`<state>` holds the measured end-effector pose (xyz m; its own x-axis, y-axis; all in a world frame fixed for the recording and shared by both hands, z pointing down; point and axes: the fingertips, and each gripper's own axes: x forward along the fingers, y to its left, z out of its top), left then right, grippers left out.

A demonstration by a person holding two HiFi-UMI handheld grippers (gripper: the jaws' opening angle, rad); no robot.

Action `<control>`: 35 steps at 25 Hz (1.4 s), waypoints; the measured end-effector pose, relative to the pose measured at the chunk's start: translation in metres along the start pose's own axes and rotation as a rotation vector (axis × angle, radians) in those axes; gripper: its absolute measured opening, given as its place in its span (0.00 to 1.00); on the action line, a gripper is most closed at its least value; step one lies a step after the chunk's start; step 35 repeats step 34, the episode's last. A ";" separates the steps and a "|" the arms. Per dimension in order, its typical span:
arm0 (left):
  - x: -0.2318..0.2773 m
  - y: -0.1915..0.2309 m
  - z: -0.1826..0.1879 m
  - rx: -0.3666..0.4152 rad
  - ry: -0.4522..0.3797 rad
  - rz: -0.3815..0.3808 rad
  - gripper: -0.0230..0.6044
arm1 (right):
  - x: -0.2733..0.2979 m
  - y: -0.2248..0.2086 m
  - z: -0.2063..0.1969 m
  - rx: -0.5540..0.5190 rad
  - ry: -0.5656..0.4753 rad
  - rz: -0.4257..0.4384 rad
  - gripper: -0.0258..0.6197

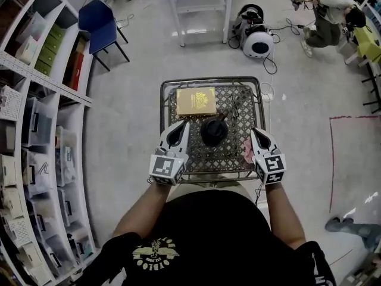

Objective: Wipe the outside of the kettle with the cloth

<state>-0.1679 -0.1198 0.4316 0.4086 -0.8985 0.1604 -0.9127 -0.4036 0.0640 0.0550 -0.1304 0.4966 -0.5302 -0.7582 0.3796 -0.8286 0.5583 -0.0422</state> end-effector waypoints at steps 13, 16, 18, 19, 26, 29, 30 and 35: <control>-0.072 0.045 0.067 0.069 -0.101 0.126 0.05 | -0.037 0.034 0.098 -0.082 -0.148 0.032 0.06; -0.073 0.044 0.073 0.093 -0.115 0.107 0.04 | -0.040 0.039 0.109 -0.086 -0.176 0.014 0.06; -0.075 0.046 0.075 0.088 -0.121 0.100 0.05 | -0.039 0.043 0.112 -0.080 -0.186 0.008 0.06; -0.077 0.047 0.076 0.085 -0.121 0.097 0.05 | -0.040 0.045 0.113 -0.078 -0.188 0.006 0.06; -0.083 0.046 0.077 0.096 -0.119 0.053 0.05 | -0.055 0.055 0.118 -0.057 -0.215 -0.036 0.06; -0.082 0.048 0.078 0.102 -0.124 0.031 0.05 | -0.057 0.059 0.121 -0.054 -0.221 -0.057 0.06; -0.081 0.049 0.079 0.106 -0.135 0.026 0.05 | -0.055 0.059 0.124 -0.060 -0.225 -0.062 0.06; -0.080 0.060 0.077 0.127 -0.172 0.015 0.05 | -0.045 0.064 0.134 -0.086 -0.246 -0.072 0.06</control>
